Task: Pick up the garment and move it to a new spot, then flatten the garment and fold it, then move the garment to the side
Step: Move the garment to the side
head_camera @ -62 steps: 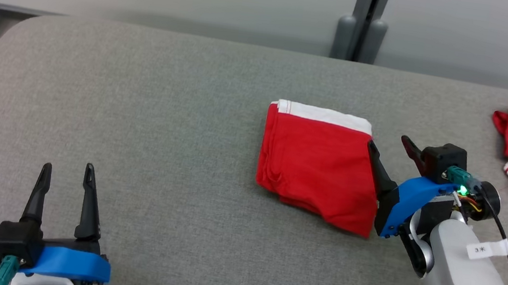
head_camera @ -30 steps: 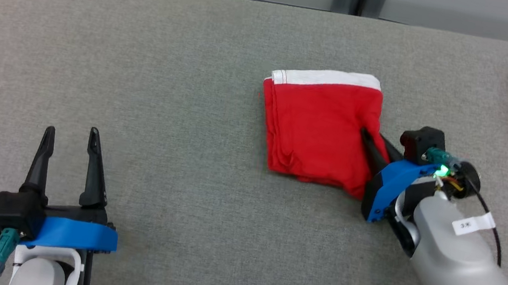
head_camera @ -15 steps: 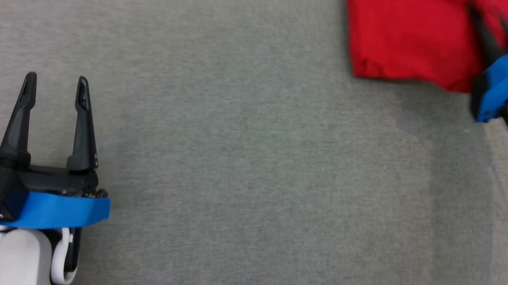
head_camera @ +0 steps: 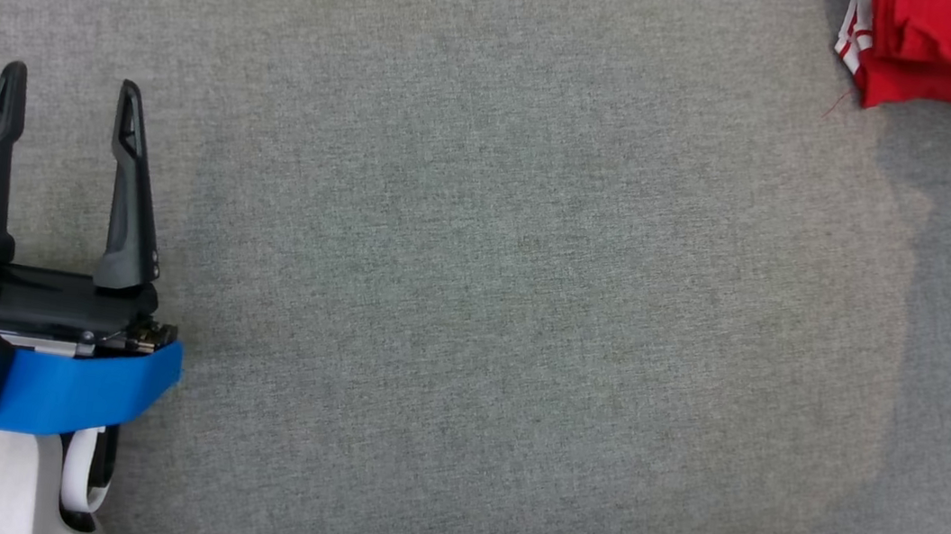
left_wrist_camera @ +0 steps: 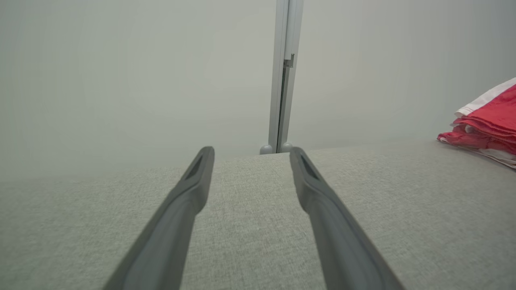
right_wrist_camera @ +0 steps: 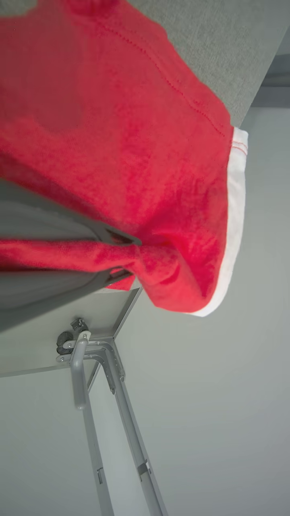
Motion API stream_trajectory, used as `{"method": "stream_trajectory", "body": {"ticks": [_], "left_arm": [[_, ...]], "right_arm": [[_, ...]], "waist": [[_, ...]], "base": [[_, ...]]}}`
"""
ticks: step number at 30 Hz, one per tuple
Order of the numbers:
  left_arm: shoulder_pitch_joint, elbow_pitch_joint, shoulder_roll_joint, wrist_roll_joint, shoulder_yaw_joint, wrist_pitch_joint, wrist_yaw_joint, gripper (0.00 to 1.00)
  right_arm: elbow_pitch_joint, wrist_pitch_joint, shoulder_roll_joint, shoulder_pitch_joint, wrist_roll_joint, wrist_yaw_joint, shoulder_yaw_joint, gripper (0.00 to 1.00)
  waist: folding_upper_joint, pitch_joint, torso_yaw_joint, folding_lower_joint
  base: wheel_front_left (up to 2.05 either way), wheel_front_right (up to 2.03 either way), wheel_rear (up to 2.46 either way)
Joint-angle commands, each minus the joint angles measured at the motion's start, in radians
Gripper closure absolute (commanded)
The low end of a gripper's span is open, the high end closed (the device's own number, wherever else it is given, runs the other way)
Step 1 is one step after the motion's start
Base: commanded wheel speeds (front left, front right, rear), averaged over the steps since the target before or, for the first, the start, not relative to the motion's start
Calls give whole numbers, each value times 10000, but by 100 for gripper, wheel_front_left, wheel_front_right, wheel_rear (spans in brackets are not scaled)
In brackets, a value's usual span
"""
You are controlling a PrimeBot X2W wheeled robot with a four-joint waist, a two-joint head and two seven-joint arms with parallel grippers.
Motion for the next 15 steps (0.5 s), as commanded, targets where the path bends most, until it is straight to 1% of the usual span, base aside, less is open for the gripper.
{"method": "stream_trajectory", "body": {"ticks": [1,2,4,5,6,7,10,15], "left_arm": [[-186,-127,134,12,36,15,14,0],[-201,-147,149,13,30,16,14,0],[-192,-181,172,-6,59,23,54,0],[-181,-186,189,-29,84,24,78,0],[-177,-184,198,-41,91,23,82,0],[-177,-184,198,-41,91,23,82,0],[-171,-137,190,-79,101,17,117,0],[-155,-10,177,-172,128,3,178,0]], "right_arm": [[274,142,-235,-323,-215,-2,186,100],[381,123,-274,-443,-320,-3,247,100],[682,137,-103,-568,-261,-2,157,100],[856,58,-64,-668,-347,-2,94,72],[1068,17,-26,-780,-396,-3,-3,0],[1068,17,-26,-780,-396,-3,-3,0],[1760,20,138,-958,-669,-2,-146,0],[2486,-516,418,-1160,-1103,-2,-356,0]], "waist": [[-2,120,27,-1],[-2,165,39,-1],[-2,252,56,-1],[-2,287,69,-1],[-2,314,82,-1],[-2,314,82,-1],[-2,343,135,-1],[-2,224,222,-1]], "base": [[0,0,0],[0,0,0],[0,0,0],[0,0,0],[0,0,0],[0,0,0],[0,0,0],[0,0,0]]}}
